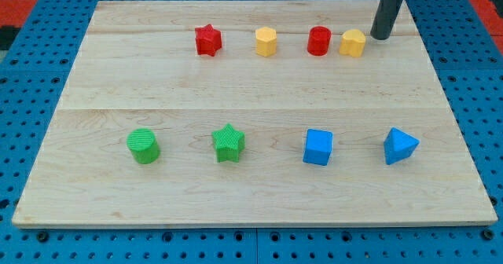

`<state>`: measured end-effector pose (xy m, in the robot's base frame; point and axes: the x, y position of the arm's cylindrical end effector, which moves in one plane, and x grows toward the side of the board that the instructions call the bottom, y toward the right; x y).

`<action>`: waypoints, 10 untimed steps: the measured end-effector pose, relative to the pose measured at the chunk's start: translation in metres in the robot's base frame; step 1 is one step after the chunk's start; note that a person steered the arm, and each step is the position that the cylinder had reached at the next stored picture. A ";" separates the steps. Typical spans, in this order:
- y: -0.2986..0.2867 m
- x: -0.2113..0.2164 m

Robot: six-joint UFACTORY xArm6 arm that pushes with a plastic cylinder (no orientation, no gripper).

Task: Move your arm to top right

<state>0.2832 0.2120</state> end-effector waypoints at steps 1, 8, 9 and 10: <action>-0.007 0.001; 0.009 0.009; 0.040 -0.028; 0.056 -0.072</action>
<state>0.2109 0.2683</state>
